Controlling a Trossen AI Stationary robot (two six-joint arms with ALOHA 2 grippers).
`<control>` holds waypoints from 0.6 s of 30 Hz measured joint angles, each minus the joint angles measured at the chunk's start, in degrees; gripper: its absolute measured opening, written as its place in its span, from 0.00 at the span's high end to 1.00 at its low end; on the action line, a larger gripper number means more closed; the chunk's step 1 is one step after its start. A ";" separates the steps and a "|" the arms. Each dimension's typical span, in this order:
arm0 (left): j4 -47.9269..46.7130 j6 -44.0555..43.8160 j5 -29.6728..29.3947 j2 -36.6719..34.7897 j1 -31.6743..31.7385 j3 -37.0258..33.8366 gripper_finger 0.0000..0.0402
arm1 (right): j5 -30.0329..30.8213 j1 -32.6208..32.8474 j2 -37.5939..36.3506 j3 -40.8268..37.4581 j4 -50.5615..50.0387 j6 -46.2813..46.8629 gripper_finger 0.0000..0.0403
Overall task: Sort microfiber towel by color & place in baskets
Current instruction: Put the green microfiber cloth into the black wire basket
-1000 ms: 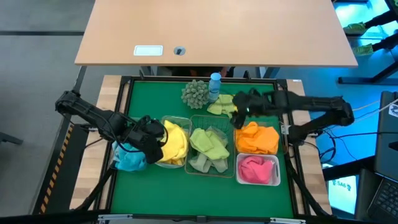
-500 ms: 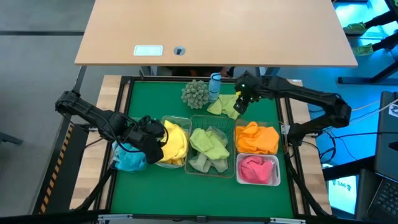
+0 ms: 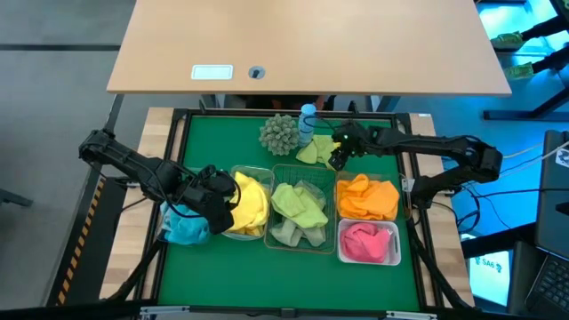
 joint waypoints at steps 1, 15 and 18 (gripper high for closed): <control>0.00 0.00 0.00 0.00 0.01 0.00 0.62 | -0.03 0.00 0.00 -1.08 1.19 -0.01 0.42; 0.09 -0.02 -0.04 0.00 1.39 -0.02 0.62 | -2.09 -0.02 0.18 -10.82 12.15 0.41 0.42; 0.13 -0.02 -0.04 0.02 2.12 -0.02 0.62 | -2.12 -0.02 1.02 -10.92 13.37 0.40 0.42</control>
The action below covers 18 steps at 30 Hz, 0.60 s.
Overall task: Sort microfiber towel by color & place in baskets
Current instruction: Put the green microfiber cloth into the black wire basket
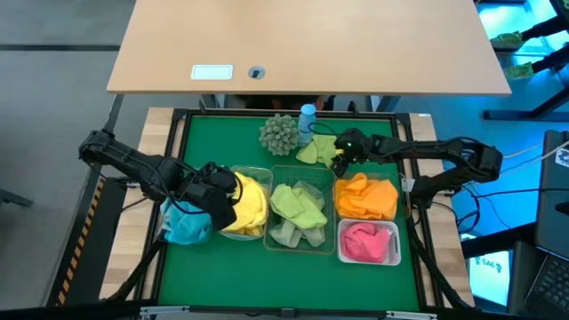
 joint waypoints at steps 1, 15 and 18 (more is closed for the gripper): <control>0.00 0.00 -0.01 -0.01 0.17 0.00 0.62 | 0.02 0.00 0.20 -0.01 0.45 -0.01 0.42; 0.04 0.00 0.22 -0.01 0.52 0.00 0.62 | -2.59 0.04 0.16 8.09 -6.01 1.19 0.42; 0.04 0.00 0.24 0.00 0.52 0.00 0.62 | 1.02 0.04 0.14 8.58 -5.92 1.20 0.42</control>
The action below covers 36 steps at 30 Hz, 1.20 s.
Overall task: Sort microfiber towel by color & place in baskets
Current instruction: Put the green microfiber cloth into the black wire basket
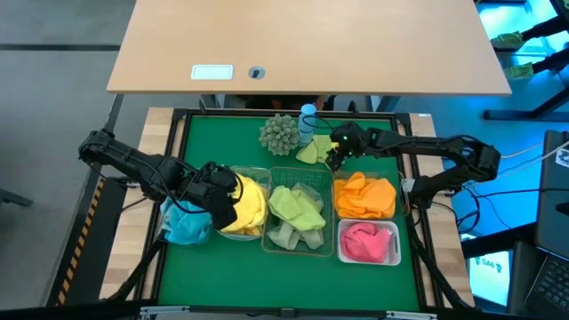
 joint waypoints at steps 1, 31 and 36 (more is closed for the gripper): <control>0.00 0.00 0.00 0.00 0.00 0.00 0.62 | 0.58 -0.10 0.02 -0.01 -0.20 0.14 0.42; 0.00 0.02 0.04 0.00 0.00 -0.02 0.62 | -7.55 -4.13 12.90 0.16 -1.31 12.40 0.42; 0.00 0.02 0.04 0.00 0.00 -0.02 0.62 | -7.95 -4.13 12.85 0.23 -3.36 12.26 0.46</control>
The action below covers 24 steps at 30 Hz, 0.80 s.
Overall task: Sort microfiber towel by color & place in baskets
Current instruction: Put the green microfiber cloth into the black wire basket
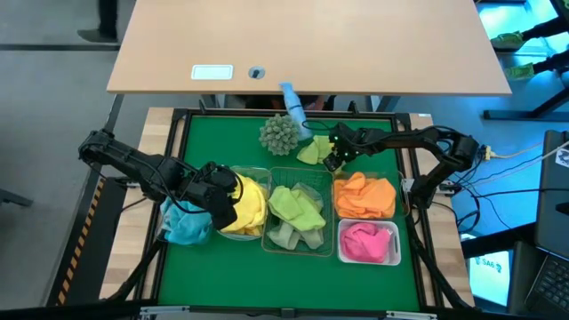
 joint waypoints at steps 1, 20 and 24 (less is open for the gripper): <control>0.00 0.00 0.00 0.00 0.00 0.00 0.62 | 0.02 0.00 0.00 0.00 -0.13 0.00 0.48; 0.03 0.00 -0.01 -0.25 0.00 -0.02 0.62 | -0.02 0.02 -3.15 7.13 -14.57 -3.91 0.91; 0.08 -0.02 -0.13 -1.51 0.00 -0.02 0.62 | 0.20 0.04 -4.22 11.49 -20.12 -6.09 0.94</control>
